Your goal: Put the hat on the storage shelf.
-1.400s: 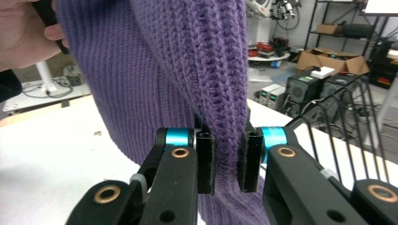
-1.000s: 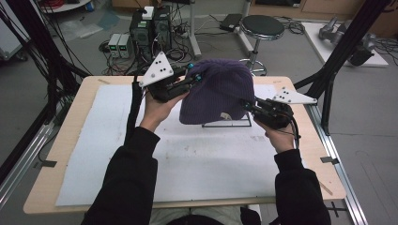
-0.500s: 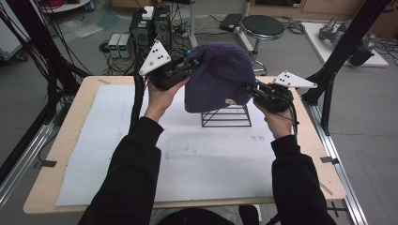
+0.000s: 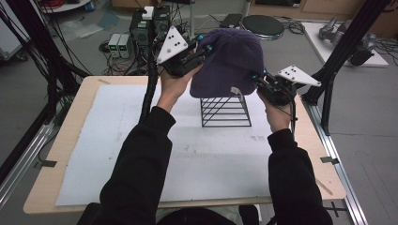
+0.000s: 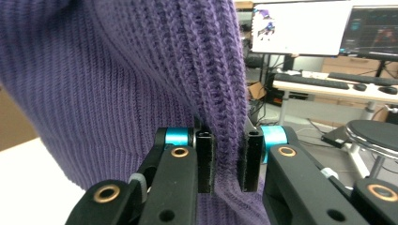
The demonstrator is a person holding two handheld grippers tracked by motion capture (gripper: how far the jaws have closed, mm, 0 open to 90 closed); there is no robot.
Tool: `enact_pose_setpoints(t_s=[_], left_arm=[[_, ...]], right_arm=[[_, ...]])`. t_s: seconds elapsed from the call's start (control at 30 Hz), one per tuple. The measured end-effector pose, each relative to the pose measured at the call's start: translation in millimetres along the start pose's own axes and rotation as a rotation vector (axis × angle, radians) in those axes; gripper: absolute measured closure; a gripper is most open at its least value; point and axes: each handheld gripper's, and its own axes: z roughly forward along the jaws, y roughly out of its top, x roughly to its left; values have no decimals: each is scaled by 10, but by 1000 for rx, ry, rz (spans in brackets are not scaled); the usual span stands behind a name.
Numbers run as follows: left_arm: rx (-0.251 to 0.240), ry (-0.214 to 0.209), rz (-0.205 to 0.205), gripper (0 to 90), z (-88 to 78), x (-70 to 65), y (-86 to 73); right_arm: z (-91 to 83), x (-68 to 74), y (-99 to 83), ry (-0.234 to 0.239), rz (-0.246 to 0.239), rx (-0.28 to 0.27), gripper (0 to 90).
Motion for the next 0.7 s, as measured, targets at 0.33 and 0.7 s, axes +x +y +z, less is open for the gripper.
enact_pose_setpoints(t_s=[0.33,0.7], left_arm=[[3,-6,43,795,216,-59,66],[26,13,42,791,341,-31,-15]], right_arm=[[-83,-132,16,-70,30,-42,810],[29,-151,-32,-133,41,-37,808]])
